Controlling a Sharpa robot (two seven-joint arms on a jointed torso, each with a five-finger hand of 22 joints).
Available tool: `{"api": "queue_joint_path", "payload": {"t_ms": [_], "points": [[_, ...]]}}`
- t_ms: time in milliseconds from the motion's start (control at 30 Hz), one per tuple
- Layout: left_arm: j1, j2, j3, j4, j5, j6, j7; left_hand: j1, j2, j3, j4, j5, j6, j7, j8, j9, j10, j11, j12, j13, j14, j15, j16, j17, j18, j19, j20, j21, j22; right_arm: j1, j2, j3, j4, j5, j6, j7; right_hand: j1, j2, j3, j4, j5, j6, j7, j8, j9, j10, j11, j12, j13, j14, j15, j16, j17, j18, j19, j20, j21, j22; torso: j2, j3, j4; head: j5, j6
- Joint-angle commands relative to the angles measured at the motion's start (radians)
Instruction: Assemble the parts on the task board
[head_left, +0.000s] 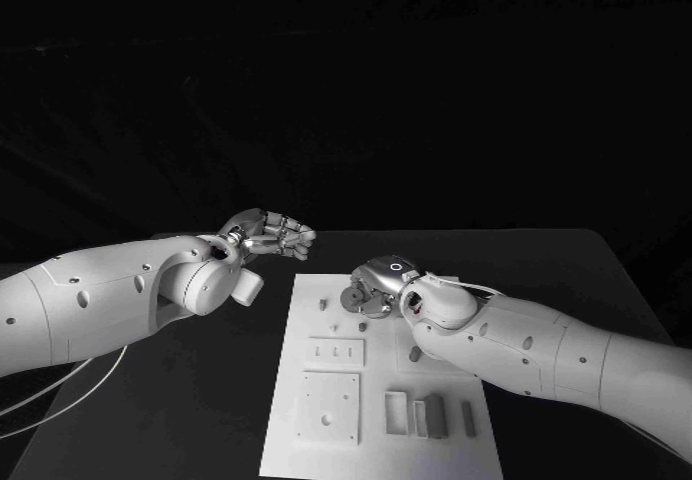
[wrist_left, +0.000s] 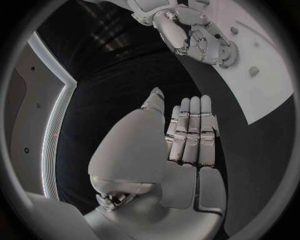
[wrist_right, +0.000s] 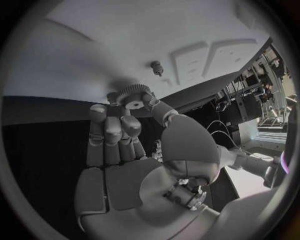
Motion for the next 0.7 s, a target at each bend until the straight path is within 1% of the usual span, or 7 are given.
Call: {"api": "queue_joint_path", "payload": {"t_ms": [33, 267, 467, 600, 700], "points": [[0.001, 0.002, 0.001, 0.000, -0.001, 0.006, 0.011, -0.002, 0.004, -0.003, 0.000, 0.003, 0.002, 0.004, -0.004, -0.002, 0.006, -0.003, -0.007, 0.001, 0.004, 0.003, -0.006, 0.002, 0.012, 0.002, 0.002, -0.005, 0.001, -0.004, 0.004, -0.003, -0.005, -0.016, 0.006, 0.000, 0.005, 0.000, 0.002, -0.007, 0.006, 0.012, 0.007, 0.004, 0.000, 0.004, -0.002, -0.003, -0.001, 0.003, -0.007, 0.004, -0.001, 0.023, -0.001, -0.006, 0.002, 0.011, 0.000, -0.0001, 0.0012, 0.000, -0.001], [0.001, 0.002, 0.001, 0.001, -0.001, 0.009, 0.011, -0.002, 0.004, -0.003, 0.000, 0.003, 0.002, 0.004, -0.004, -0.002, 0.006, -0.003, -0.007, 0.001, 0.004, 0.003, -0.006, 0.002, 0.012, 0.002, 0.002, -0.005, 0.001, -0.005, 0.012, -0.004, -0.012, -0.016, 0.006, -0.002, 0.005, -0.002, 0.001, -0.009, 0.006, 0.010, 0.007, 0.003, 0.000, 0.004, -0.001, -0.004, -0.001, 0.003, -0.007, 0.004, -0.002, 0.023, -0.001, -0.006, 0.001, 0.011, 0.000, -0.0001, -0.0003, 0.000, 0.002], [0.001, 0.003, 0.001, 0.000, -0.001, 0.008, 0.011, -0.002, 0.004, -0.003, 0.000, 0.003, 0.002, 0.004, -0.004, -0.002, 0.007, -0.003, -0.007, 0.001, 0.004, 0.002, -0.006, 0.002, 0.012, 0.002, 0.002, -0.005, 0.001, -0.007, 0.016, -0.005, -0.014, -0.016, 0.007, -0.002, 0.005, -0.003, 0.001, -0.010, 0.006, 0.009, 0.008, 0.001, -0.001, 0.005, -0.001, -0.004, -0.002, 0.003, -0.007, 0.003, -0.002, 0.023, -0.001, -0.006, 0.001, 0.011, 0.000, 0.0010, -0.0003, -0.001, 0.003], [0.001, 0.003, 0.001, 0.000, -0.001, 0.008, 0.011, -0.002, 0.004, -0.003, 0.000, 0.003, 0.002, 0.004, -0.004, -0.002, 0.007, -0.003, -0.008, 0.001, 0.004, 0.002, -0.007, 0.002, 0.012, 0.002, 0.002, -0.005, 0.001, -0.007, 0.018, -0.005, -0.015, -0.015, 0.007, -0.002, 0.004, -0.004, 0.001, -0.010, 0.005, 0.008, 0.008, 0.001, -0.001, 0.005, -0.001, -0.005, -0.002, 0.003, -0.007, 0.003, -0.003, 0.023, -0.001, -0.006, 0.001, 0.011, 0.000, 0.0004, -0.0008, 0.000, 0.004], [0.001, 0.003, 0.001, 0.000, -0.001, 0.008, 0.011, -0.001, 0.004, -0.003, 0.000, 0.003, 0.002, 0.004, -0.004, -0.002, 0.007, -0.003, -0.008, 0.001, 0.004, 0.002, -0.007, 0.002, 0.012, 0.002, 0.002, -0.005, 0.001, -0.007, 0.019, -0.005, -0.015, -0.011, 0.008, 0.000, 0.003, -0.007, 0.001, -0.011, 0.004, 0.003, 0.009, -0.003, -0.003, 0.005, 0.000, -0.006, -0.002, 0.003, -0.006, 0.002, -0.004, 0.023, -0.001, -0.006, 0.000, 0.010, 0.000, 0.0007, -0.0009, 0.001, 0.005]]}}
